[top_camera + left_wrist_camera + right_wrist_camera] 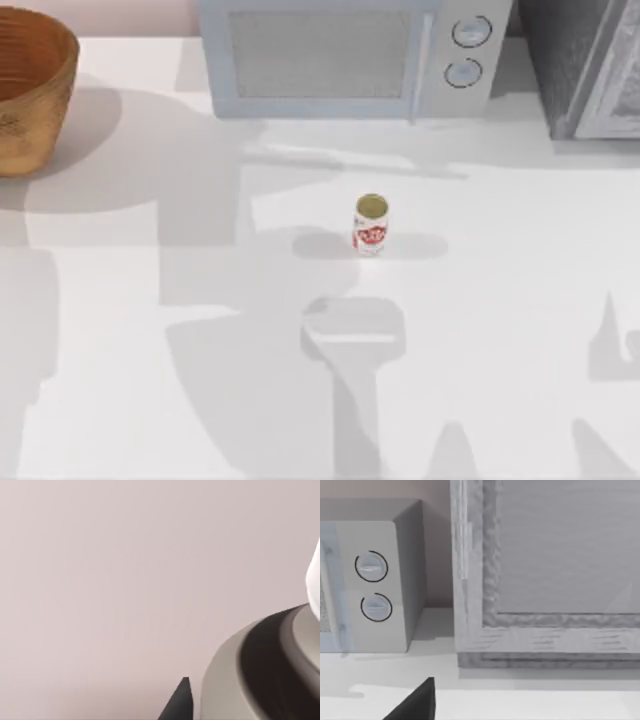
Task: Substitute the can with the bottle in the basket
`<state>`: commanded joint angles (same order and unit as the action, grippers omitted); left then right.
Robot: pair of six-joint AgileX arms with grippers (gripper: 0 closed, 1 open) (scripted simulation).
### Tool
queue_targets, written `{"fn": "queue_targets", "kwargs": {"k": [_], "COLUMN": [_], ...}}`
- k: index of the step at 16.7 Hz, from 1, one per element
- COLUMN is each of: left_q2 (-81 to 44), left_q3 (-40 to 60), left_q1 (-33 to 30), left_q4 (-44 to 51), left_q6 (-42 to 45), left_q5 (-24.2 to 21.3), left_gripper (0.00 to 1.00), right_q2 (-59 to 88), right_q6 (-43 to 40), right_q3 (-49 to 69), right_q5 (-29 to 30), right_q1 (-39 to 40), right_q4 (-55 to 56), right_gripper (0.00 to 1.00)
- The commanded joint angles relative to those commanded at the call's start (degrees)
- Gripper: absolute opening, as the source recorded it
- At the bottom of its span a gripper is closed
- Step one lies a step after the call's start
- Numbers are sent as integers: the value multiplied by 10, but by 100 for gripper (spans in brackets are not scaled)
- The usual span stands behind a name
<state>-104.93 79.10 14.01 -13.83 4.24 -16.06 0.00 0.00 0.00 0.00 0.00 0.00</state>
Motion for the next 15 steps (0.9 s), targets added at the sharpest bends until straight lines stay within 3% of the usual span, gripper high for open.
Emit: {"fn": "queue_targets", "kwargs": {"k": [4,15], "left_q2": [-5,-5], "left_q3": [1,1], "left_q1": [-2,-2], "left_q4": [-5,-5], "left_q6": [0,0], "left_q5": [2,2], "left_gripper": [0,83], "right_q2": [0,0], "right_q6": [0,0], "right_q3": [0,0], "right_q5": [0,0], "right_q1": [0,0], "right_q4": [0,0], "right_gripper": [100,100]}}
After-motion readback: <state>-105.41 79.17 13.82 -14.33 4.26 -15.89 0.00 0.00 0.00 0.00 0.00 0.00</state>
